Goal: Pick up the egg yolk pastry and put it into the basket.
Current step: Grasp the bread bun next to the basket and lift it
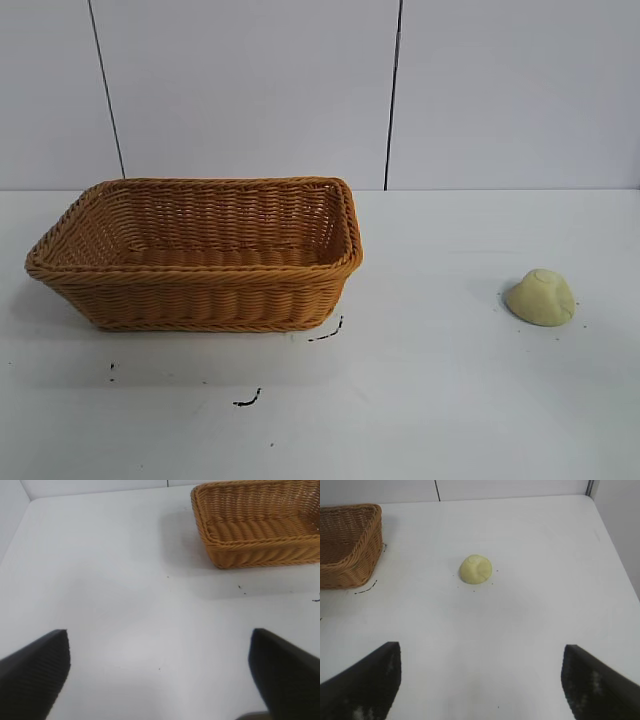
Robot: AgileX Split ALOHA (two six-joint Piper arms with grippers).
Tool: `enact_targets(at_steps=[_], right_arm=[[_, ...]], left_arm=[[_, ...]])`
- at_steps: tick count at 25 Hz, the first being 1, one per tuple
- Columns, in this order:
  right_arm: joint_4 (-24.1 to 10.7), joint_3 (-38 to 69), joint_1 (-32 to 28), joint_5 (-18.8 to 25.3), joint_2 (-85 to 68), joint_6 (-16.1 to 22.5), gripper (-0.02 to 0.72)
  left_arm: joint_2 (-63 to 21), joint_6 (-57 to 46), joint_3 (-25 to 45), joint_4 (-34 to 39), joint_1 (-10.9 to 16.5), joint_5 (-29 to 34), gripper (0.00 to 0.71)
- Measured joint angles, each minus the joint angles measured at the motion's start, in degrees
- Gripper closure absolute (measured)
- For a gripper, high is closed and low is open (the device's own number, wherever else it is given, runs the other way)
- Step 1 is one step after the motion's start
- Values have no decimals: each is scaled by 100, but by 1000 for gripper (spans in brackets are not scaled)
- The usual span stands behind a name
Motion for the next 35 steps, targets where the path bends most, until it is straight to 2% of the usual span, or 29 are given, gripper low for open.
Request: enact_targets(at_steps=[11, 18, 22, 27, 35], right_arm=[[7, -2355, 0, 40, 3857, 12, 80], [25, -3905, 0, 462, 6067, -88, 80], [25, -4557, 0, 520, 7115, -265, 80], [80, -4889, 50, 494, 7950, -387, 80], [162, -4925, 421, 27, 8676, -385, 80]], left_arm=[[0, 0, 0, 0, 0, 0, 14], [0, 0, 0, 0, 0, 0, 14], [0, 0, 0, 0, 0, 0, 14], [0, 0, 0, 0, 0, 0, 14], [0, 0, 0, 0, 0, 0, 14]])
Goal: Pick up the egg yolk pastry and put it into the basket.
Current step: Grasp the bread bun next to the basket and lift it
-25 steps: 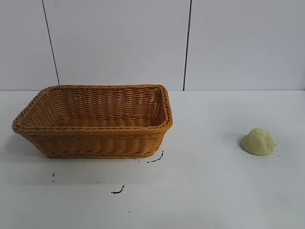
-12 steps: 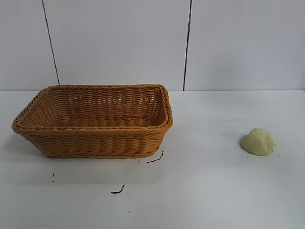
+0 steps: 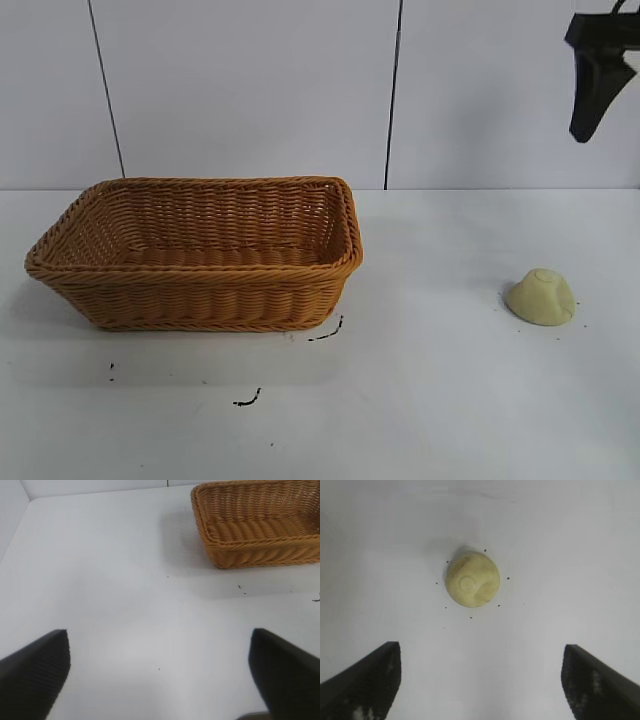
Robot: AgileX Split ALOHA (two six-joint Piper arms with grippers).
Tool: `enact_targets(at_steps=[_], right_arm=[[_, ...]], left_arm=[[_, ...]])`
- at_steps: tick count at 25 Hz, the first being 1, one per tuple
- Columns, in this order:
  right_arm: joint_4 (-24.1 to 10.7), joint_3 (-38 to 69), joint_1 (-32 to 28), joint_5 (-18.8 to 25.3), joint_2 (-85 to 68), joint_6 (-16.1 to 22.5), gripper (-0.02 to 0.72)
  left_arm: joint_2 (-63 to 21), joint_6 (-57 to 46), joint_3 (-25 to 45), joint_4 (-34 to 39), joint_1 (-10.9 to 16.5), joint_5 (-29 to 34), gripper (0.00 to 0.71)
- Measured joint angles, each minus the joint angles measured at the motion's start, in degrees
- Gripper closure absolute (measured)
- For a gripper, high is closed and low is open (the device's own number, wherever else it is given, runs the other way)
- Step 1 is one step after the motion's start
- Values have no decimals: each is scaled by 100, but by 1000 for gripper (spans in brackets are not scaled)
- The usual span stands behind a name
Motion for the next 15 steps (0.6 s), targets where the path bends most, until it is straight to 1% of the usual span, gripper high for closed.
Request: enact_targets(at_steps=[3, 5, 15], right_arm=[[-145, 0, -6, -177, 300, 143, 80], [-214, 0, -6, -253, 529, 171, 80], [-232, 0, -6, -724, 1543, 253, 80]], left_arm=[[0, 0, 0, 0, 0, 0, 14], [0, 0, 0, 0, 0, 0, 14], [0, 0, 0, 0, 0, 0, 14]])
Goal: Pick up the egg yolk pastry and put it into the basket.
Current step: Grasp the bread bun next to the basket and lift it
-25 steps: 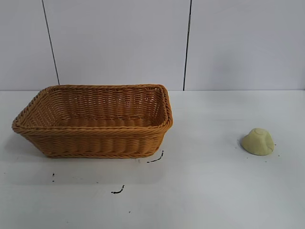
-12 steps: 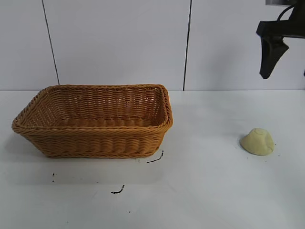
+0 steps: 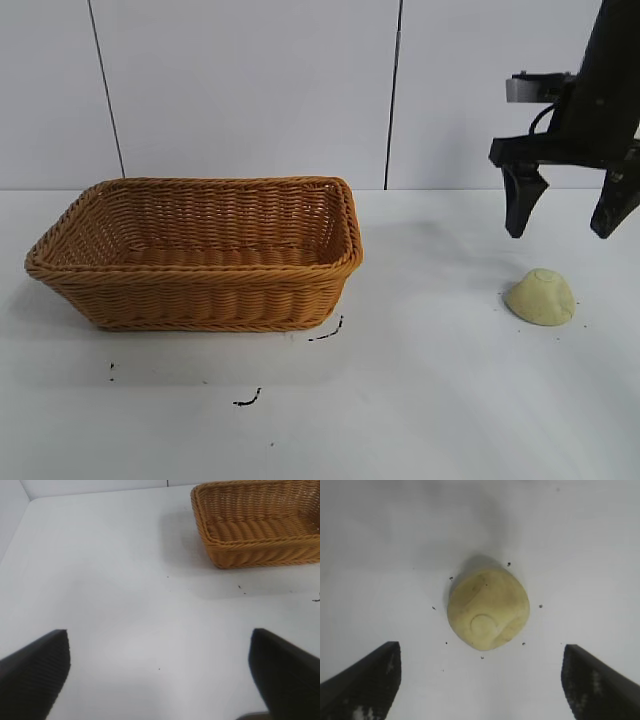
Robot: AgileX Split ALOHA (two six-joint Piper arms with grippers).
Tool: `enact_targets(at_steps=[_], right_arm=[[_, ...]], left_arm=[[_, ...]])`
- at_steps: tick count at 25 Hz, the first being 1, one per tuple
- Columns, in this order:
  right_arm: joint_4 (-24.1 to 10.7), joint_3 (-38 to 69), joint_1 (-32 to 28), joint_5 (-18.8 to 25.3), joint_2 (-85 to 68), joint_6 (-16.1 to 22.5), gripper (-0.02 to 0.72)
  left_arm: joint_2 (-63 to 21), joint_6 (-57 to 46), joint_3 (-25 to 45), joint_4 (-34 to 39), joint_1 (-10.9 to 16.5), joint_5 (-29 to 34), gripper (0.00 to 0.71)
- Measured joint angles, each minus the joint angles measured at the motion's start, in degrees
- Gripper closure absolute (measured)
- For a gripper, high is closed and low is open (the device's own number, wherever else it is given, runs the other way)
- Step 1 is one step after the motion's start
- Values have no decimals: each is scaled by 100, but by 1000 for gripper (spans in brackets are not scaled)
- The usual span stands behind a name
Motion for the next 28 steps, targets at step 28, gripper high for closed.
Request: enact_targets(at_steps=[28], right_arm=[[6, 0, 0, -104, 207, -1, 251]], left_arm=[[0, 0, 0, 0, 0, 0, 14]])
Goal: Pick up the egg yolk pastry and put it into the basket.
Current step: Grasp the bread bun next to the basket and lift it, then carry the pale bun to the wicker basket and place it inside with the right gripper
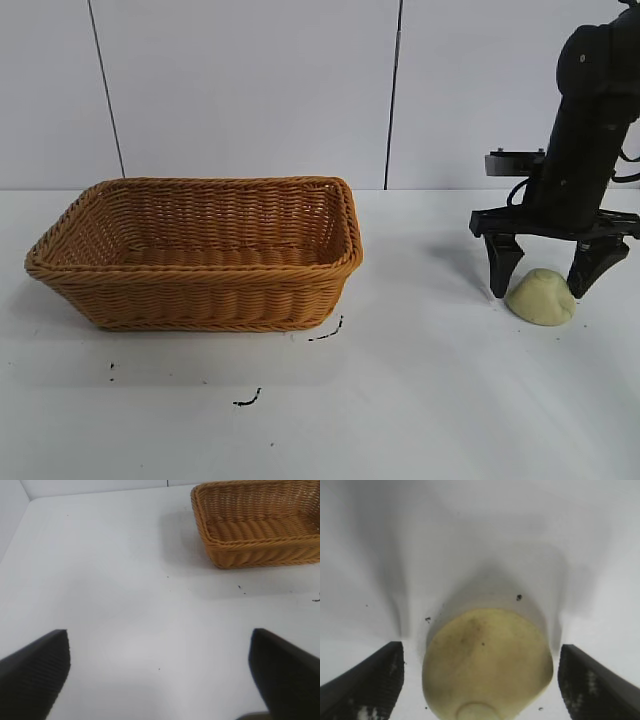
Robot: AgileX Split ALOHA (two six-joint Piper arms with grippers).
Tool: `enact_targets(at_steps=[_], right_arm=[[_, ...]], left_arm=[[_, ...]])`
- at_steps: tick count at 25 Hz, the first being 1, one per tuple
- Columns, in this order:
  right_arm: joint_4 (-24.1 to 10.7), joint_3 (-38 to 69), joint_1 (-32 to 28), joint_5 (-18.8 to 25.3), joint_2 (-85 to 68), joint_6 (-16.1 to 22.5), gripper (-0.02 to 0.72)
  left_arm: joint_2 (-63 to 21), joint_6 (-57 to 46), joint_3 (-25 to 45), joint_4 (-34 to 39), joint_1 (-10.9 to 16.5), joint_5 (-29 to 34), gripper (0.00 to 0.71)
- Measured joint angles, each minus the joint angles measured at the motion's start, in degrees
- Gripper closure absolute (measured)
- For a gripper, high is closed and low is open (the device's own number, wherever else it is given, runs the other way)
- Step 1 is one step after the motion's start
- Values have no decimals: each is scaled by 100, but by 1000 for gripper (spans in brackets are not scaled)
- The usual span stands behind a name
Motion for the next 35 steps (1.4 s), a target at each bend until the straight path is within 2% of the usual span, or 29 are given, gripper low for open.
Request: enact_targets(at_steps=[4, 8, 17, 27, 31, 35], right_arm=[[0, 0, 0, 3, 0, 0, 416], [0, 0, 0, 3, 0, 0, 482], [0, 0, 0, 3, 0, 0, 524], [5, -32, 0, 95, -9, 0, 531], [0, -143, 0, 381, -210, 0, 533], [-4, -556, 0, 915, -574, 0, 535]], left_arm=[[0, 0, 0, 0, 0, 0, 14], [0, 0, 0, 0, 0, 0, 14], [0, 0, 0, 0, 0, 0, 14], [0, 0, 0, 0, 0, 0, 14], [0, 0, 0, 0, 0, 0, 14], [0, 0, 0, 0, 0, 0, 14]])
